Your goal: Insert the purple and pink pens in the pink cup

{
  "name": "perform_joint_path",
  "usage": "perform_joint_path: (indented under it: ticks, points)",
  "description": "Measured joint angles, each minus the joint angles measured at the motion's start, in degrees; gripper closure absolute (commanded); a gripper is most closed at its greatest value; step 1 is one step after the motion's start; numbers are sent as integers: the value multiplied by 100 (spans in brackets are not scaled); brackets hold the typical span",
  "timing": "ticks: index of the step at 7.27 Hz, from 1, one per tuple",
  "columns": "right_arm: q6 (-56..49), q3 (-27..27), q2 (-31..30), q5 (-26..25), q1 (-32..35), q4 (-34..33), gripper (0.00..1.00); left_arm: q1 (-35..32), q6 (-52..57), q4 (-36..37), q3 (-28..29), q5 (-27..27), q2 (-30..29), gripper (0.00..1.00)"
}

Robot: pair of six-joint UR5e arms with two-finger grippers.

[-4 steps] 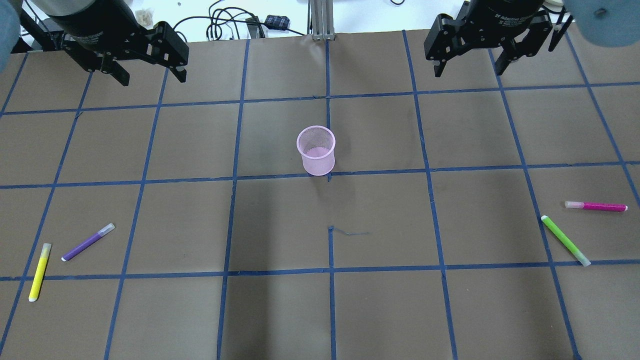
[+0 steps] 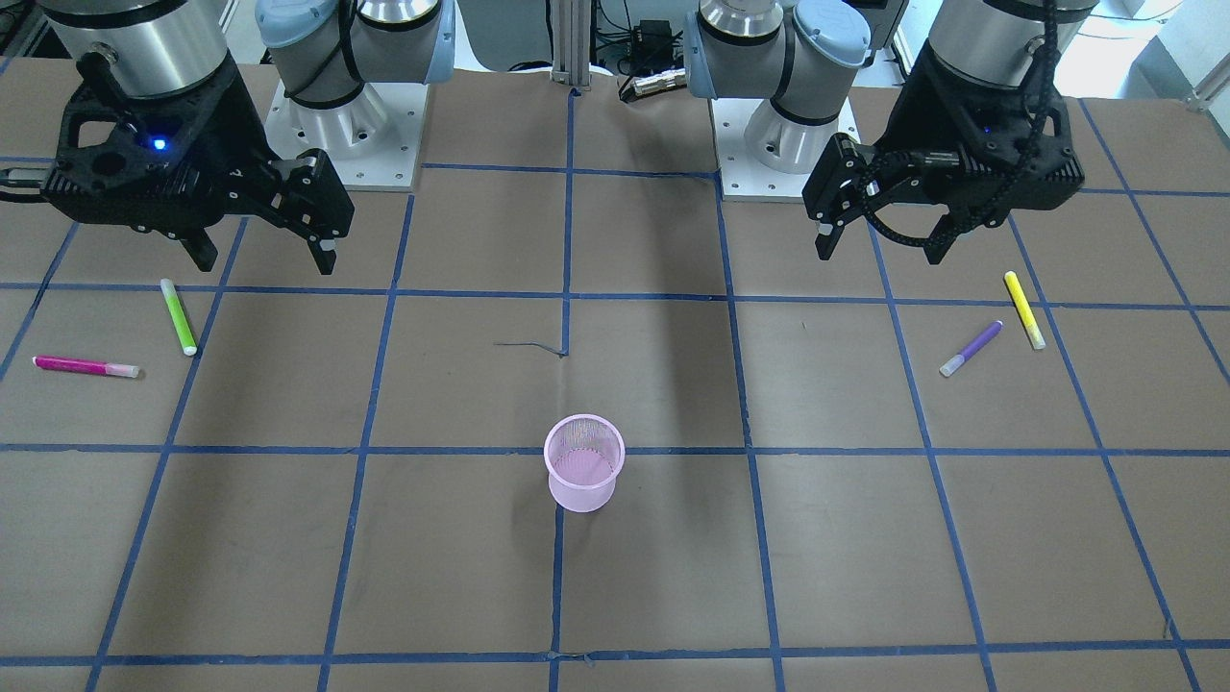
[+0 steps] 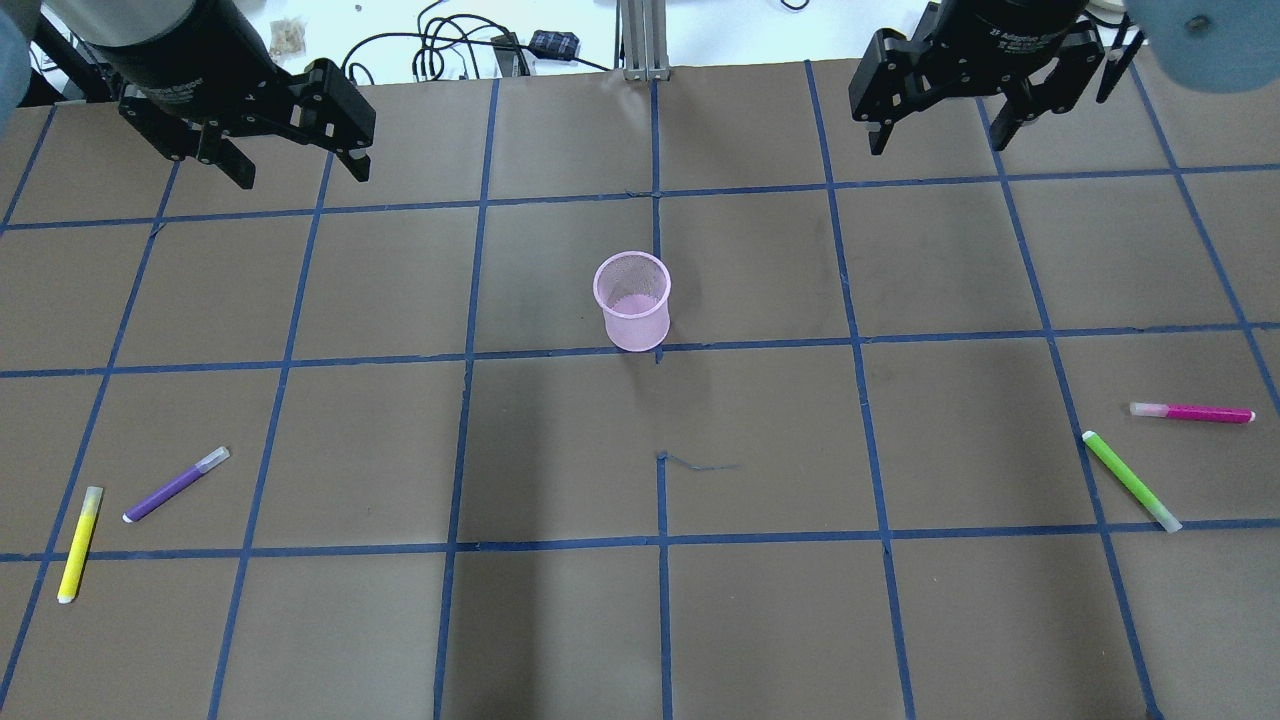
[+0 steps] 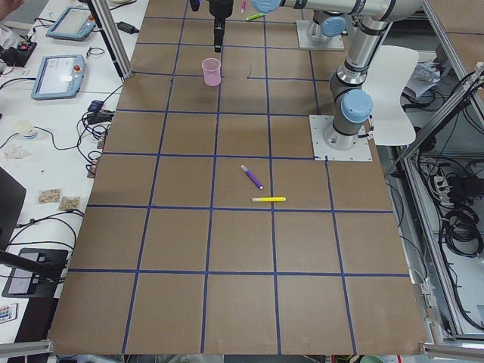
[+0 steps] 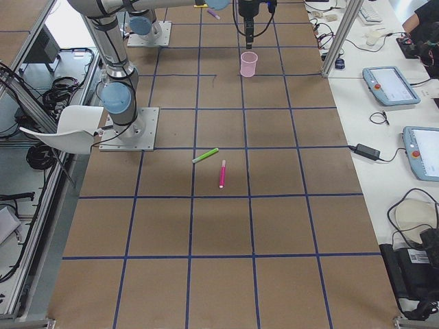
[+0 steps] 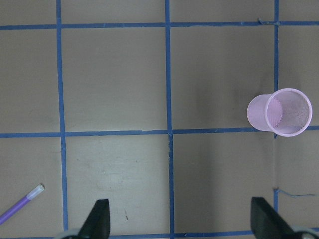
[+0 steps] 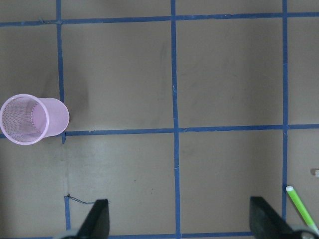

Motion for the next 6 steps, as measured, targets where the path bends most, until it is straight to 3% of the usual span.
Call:
perform_joint_path:
  ticks: [3,6]
  points:
    - [-623,-23,0,-143,-263,-54,3,586,74,-755,-231,552,109,0]
    - [-3940,21,-26,-267,-2003,40,5,1176,339,-980,-360,630,157,0]
